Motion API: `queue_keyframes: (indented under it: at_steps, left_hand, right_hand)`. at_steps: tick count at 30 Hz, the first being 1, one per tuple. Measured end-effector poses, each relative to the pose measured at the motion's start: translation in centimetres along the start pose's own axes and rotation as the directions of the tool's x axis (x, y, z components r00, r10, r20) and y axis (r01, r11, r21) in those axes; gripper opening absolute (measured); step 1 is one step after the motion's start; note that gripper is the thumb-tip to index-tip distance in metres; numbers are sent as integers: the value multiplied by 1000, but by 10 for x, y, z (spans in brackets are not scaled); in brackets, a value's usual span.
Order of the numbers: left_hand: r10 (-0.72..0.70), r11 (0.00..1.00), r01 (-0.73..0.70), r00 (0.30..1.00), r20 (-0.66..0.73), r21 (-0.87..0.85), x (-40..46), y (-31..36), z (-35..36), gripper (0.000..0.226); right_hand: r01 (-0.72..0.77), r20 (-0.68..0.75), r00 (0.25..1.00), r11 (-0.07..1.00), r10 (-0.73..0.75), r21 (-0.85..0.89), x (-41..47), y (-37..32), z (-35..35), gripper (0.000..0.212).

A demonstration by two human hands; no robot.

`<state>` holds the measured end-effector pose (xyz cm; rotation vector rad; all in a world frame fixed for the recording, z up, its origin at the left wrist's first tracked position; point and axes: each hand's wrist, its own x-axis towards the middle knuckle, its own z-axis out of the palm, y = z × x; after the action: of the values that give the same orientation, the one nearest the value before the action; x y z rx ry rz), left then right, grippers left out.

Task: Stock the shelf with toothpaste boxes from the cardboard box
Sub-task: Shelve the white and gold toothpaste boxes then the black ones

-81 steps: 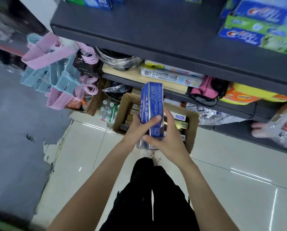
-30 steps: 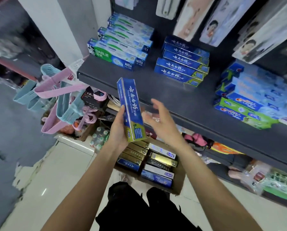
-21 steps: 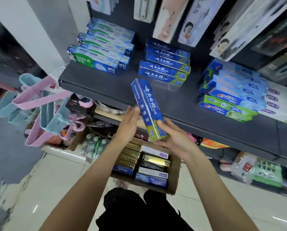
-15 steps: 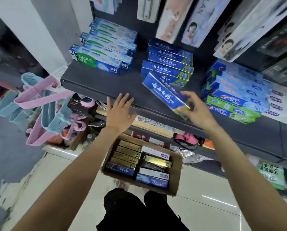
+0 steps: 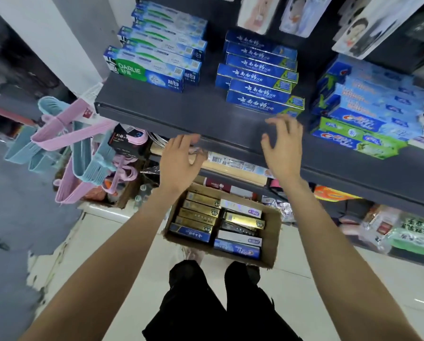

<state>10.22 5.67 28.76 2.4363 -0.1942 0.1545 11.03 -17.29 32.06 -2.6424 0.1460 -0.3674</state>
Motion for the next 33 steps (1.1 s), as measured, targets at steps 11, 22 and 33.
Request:
queue_keyframes:
  at_steps: [11, 22, 33]
  left_hand:
    - [-167, 985, 138, 608, 776, 104, -123, -56, -9, 22]
    - [-219, 960, -61, 445, 868, 273, -129, -121, 170, 41]
    - [-271, 700, -587, 307, 912, 406, -169, -184, 299, 79]
  right_hand:
    - [-313, 703, 632, 937, 326, -153, -216, 46, 33, 29]
    - [-244, 779, 482, 915, 402, -321, -245, 173, 158, 46]
    - [182, 933, 302, 948, 198, -260, -284, 259, 265, 81]
